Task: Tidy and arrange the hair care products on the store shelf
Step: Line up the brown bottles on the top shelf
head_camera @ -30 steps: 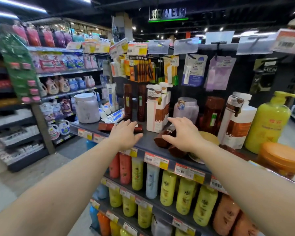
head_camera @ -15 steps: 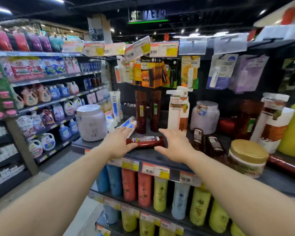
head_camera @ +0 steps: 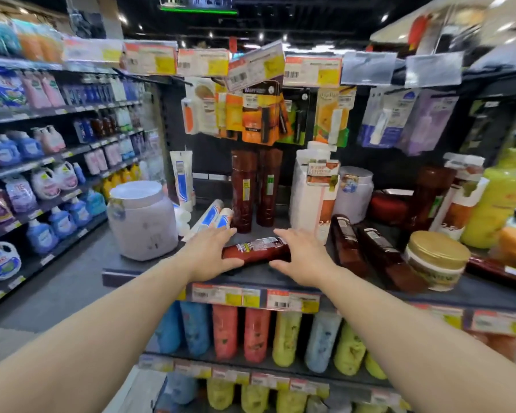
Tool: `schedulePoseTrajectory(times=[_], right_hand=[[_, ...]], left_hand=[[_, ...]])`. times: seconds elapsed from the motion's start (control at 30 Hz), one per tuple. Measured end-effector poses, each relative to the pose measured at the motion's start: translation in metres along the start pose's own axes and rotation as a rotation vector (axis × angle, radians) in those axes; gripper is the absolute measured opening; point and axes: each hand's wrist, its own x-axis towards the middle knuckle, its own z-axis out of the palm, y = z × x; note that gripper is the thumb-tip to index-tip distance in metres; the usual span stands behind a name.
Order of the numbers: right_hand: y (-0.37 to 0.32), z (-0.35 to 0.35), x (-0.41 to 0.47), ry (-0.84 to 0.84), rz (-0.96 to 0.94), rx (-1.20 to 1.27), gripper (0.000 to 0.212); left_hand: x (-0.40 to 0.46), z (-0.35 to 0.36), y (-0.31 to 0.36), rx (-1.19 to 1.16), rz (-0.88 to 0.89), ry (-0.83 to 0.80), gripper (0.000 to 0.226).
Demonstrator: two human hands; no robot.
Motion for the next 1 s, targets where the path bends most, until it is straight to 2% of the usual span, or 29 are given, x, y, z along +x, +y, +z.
schedulePoseTrajectory(times=[0.27,0.5,0.67,0.87,1.0], right_hand=[[0.007,0.008,0.011,-0.053,-0.024,0.043,0.071],[0.013,0.011,0.016,-0.054,-0.074,0.080,0.067],[0.010,0.008,0.017,-0.012,-0.105,0.132,0.067],[-0.001,0.007,0.024,0.004,-0.068,0.200,0.068],[-0.009,0.008,0.031,0.061,0.000,0.342,0.049]], left_hand=[[0.004,0.002,-0.009,0.024,-0.026,-0.019,0.094],[-0.003,-0.014,0.006,0.091,-0.074,-0.004,0.092],[-0.001,-0.033,0.005,0.041,-0.075,0.078,0.090],[0.005,-0.057,0.005,-0.223,-0.034,0.248,0.078],[0.010,-0.067,0.011,-0.405,0.013,0.456,0.077]])
